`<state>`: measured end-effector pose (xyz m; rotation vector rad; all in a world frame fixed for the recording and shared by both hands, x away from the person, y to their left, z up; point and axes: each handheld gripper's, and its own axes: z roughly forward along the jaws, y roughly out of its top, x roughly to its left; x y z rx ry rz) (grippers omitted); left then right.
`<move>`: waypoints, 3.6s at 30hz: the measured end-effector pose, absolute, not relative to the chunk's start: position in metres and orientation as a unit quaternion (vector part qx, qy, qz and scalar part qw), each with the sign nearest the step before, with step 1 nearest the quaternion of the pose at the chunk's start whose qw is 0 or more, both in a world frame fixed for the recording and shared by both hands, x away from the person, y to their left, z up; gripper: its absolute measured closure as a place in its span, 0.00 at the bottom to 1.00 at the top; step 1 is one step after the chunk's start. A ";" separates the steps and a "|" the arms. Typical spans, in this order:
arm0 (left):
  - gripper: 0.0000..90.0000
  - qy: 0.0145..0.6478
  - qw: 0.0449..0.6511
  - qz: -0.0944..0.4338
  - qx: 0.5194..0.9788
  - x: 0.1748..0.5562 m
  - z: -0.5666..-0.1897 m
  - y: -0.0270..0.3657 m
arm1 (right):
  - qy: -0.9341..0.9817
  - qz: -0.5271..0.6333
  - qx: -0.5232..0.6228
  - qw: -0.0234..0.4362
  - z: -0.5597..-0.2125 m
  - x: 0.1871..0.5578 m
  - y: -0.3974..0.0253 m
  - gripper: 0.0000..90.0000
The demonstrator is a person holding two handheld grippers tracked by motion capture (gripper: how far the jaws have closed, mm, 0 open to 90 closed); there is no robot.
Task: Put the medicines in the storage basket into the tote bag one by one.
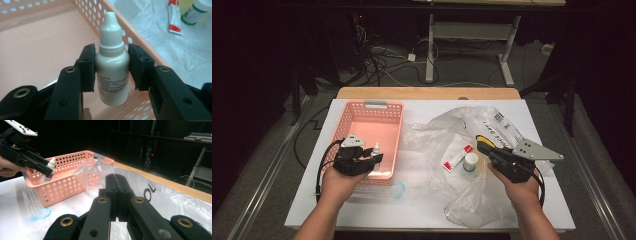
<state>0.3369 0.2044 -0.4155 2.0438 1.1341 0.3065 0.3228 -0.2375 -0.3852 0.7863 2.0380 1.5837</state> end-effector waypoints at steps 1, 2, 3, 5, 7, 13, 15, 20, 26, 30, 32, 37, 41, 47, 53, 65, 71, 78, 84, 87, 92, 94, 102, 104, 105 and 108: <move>0.65 0.443 0.388 0.122 0.799 0.336 -0.415 0.204 | 0.736 0.573 0.284 0.221 -0.385 0.323 -0.237 1.00; 0.65 0.441 0.392 0.127 0.797 0.334 -0.415 0.204 | 0.736 0.573 0.285 0.221 -0.385 0.322 -0.237 1.00; 0.65 0.440 0.397 0.130 0.795 0.333 -0.415 0.204 | 0.736 0.574 0.283 0.222 -0.385 0.322 -0.237 1.00; 0.65 0.439 0.407 0.138 0.789 0.331 -0.413 0.204 | 0.736 0.575 0.282 0.220 -0.384 0.322 -0.237 1.00; 0.65 0.438 0.420 0.138 0.783 0.330 -0.412 0.204 | 0.734 0.579 0.282 0.216 -0.384 0.322 -0.237 1.00; 0.65 0.432 0.437 0.139 0.777 0.326 -0.410 0.200 | 0.737 0.576 0.280 0.216 -0.385 0.322 -0.235 1.00; 0.65 0.431 0.450 0.131 0.771 0.325 -0.409 0.199 | 0.737 0.576 0.279 0.217 -0.384 0.322 -0.235 1.00; 0.65 0.419 0.464 0.131 0.770 0.321 -0.401 0.194 | 0.736 0.576 0.280 0.218 -0.383 0.321 -0.235 1.00; 0.65 0.400 0.471 0.128 0.776 0.316 -0.395 0.183 | 0.737 0.577 0.277 0.219 -0.383 0.321 -0.234 1.00; 0.65 0.390 0.475 0.120 0.780 0.314 -0.395 0.173 | 0.735 0.579 0.278 0.219 -0.382 0.320 -0.235 1.00; 0.65 0.390 0.462 0.128 0.786 0.314 -0.395 0.167 | 0.735 0.579 0.278 0.219 -0.382 0.320 -0.235 1.00; 0.65 0.381 0.464 0.126 0.790 0.314 -0.393 0.155 | 0.733 0.582 0.276 0.220 -0.382 0.320 -0.235 1.00; 0.65 0.372 0.465 0.125 0.794 0.314 -0.390 0.145 | 0.733 0.582 0.276 0.219 -0.381 0.319 -0.234 1.00; 0.65 0.358 0.464 0.128 0.800 0.316 -0.391 0.122 | 0.734 0.582 0.275 0.218 -0.381 0.319 -0.234 1.00; 0.65 0.341 0.459 0.124 0.811 0.319 -0.393 0.099 | 0.735 0.581 0.274 0.217 -0.382 0.319 -0.233 1.00; 0.65 0.319 0.434 0.134 0.832 0.334 -0.407 0.048 | 0.731 0.586 0.273 0.218 -0.380 0.319 -0.235 1.00; 0.65 0.318 0.434 0.129 0.833 0.347 -0.416 0.034 | 0.729 0.588 0.273 0.217 -0.379 0.319 -0.235 1.00; 0.65 0.322 0.427 0.132 0.835 0.360 -0.430 0.023 | 0.728 0.590 0.274 0.215 -0.380 0.320 -0.236 1.00; 0.64 0.321 0.429 0.128 0.835 0.368 -0.440 0.014 | 0.728 0.590 0.274 0.215 -0.380 0.320 -0.237 1.00; 0.64 0.332 0.434 0.121 0.829 0.371 -0.442 0.010 | 0.727 0.591 0.274 0.216 -0.380 0.320 -0.236 1.00; 0.64 0.330 0.424 0.128 0.834 0.376 -0.448 0.003 | 0.729 0.590 0.275 0.213 -0.381 0.321 -0.235 1.00; 0.64 0.330 0.421 0.129 0.835 0.379 -0.450 0.001 | 0.729 0.590 0.275 0.213 -0.381 0.320 -0.235 1.00; 0.64 0.334 0.406 0.145 0.838 0.390 -0.453 -0.010 | 0.727 0.592 0.276 0.214 -0.381 0.320 -0.235 1.00; 0.64 0.339 0.404 0.147 0.837 0.392 -0.456 -0.013 | 0.727 0.592 0.275 0.213 -0.381 0.321 -0.236 1.00; 0.64 0.338 0.404 0.151 0.837 0.392 -0.456 -0.014 | 0.727 0.592 0.276 0.213 -0.381 0.321 -0.236 1.00; 0.64 0.340 0.399 0.165 0.836 0.396 -0.458 -0.018 | 0.726 0.593 0.276 0.213 -0.381 0.321 -0.236 1.00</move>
